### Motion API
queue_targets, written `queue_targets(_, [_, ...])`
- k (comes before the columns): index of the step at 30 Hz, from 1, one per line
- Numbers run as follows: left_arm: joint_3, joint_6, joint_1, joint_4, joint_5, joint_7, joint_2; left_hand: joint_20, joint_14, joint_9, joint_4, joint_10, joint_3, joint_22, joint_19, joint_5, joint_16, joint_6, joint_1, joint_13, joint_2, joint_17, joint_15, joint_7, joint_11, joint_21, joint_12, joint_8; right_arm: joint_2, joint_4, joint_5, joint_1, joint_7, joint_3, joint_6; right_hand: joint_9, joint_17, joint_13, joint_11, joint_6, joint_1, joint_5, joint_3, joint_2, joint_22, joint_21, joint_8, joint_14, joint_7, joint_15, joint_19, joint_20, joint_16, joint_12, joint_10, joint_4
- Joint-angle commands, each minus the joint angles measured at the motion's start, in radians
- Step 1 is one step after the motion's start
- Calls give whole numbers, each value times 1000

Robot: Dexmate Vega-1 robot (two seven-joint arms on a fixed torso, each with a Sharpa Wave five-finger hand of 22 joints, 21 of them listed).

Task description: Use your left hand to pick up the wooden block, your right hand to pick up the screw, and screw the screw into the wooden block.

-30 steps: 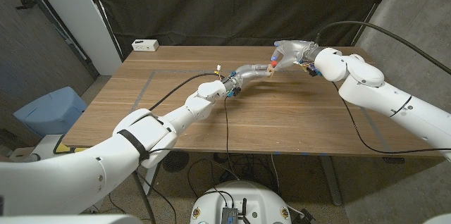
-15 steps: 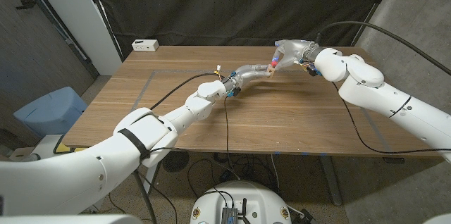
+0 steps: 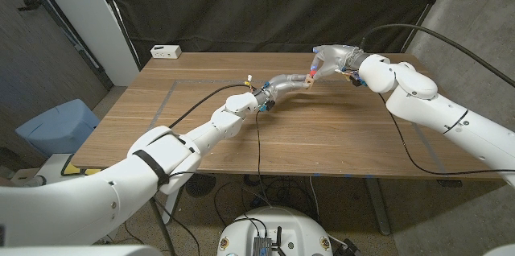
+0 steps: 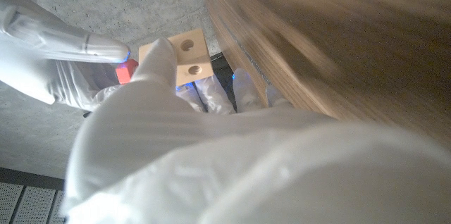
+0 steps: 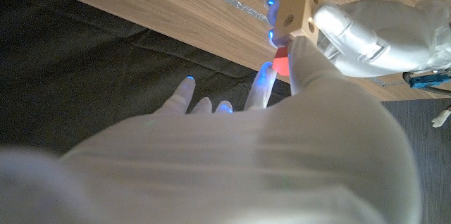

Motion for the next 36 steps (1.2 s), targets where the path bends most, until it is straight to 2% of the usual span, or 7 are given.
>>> queue_targets(1, [3,5,-2,0,2,-1,0,5,0,2,4,-2,2,3,-4,-1,1,8,-4,2,4,3,-72,0,-1,2,5,7,1,-7,22,7,20,6,-12,5,3,0,-3,9,3,-3,4,-1,3,2,9,9,1,2,8,-1,4,4,8,7])
queue_targets(9, [4,1,-8,16,2,-4,-5,4,0,2,3,-2,2,3,-4,-1,1,8,-4,2,5,4,-73,0,-1,2,5,6,5,-6,30,20,38,-2,-18,11,4,0,0,34,-1,-4,3,0,3,0,26,10,6,4,8,0,3,4,15,9])
queue_targets(20, [3,-6,-15,34,2,-8,-13,5,0,2,3,-3,3,3,-4,-1,2,7,-3,2,5,4,-71,0,-1,3,5,6,12,3,40,36,53,-14,-26,16,5,0,1,41,-5,-5,2,1,3,-1,34,10,8,8,9,4,3,4,20,11])
queue_targets(36, [1,-6,-16,45,-1,-14,-15,4,1,2,3,-3,3,3,-4,-1,2,8,-3,2,5,4,-71,1,-1,3,4,7,29,22,34,43,24,-29,-39,27,5,0,1,80,-4,-5,5,3,4,1,62,27,7,7,19,2,7,10,53,9])
